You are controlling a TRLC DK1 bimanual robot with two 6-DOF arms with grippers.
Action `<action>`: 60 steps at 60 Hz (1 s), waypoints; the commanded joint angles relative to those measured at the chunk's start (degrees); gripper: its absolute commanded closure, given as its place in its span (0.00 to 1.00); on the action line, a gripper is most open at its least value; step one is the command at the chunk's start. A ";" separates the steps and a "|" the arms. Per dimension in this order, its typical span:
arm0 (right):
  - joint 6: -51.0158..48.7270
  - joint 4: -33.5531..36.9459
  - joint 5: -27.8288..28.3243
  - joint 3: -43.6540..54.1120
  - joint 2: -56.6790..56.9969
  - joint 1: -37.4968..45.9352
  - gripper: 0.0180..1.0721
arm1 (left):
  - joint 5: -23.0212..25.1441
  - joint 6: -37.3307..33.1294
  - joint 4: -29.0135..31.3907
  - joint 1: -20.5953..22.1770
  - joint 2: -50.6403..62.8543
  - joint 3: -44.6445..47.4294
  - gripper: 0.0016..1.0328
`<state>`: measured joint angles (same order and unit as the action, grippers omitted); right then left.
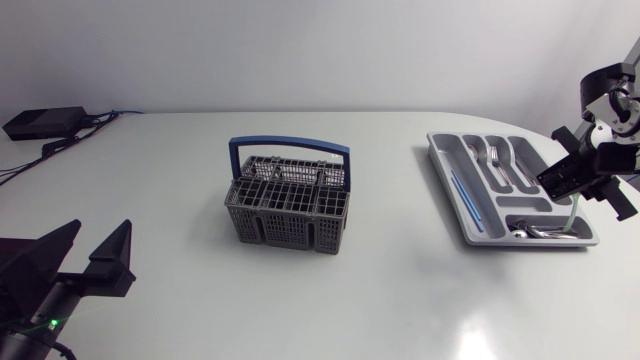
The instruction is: Unload the cutlery basket into the drawer organizer.
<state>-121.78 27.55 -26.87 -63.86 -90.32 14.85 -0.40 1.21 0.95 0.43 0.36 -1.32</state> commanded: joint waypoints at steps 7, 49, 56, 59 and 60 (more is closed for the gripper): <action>-2.06 -2.77 -0.55 -4.88 -6.53 3.96 0.94 | 0.40 -1.21 -0.95 -0.43 -0.36 1.32 0.04; 0.31 -9.36 1.38 3.83 -7.59 -0.61 0.83 | 0.40 -1.21 -0.95 -0.43 -0.36 1.32 0.04; 3.04 -9.18 2.44 4.18 -7.41 -1.76 0.72 | 0.40 -1.21 -0.95 -0.43 -0.36 1.32 0.04; 4.27 -9.01 3.23 4.27 -7.41 -2.02 0.65 | 0.40 -1.21 -0.95 -0.43 -0.36 1.32 0.04; 4.53 -8.92 3.32 4.27 -7.41 -2.02 0.63 | 0.40 -1.21 -0.95 -0.43 -0.36 1.32 0.04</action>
<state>-118.89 18.81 -24.01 -61.06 -99.02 13.32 -0.40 1.21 0.95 0.43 0.36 -1.32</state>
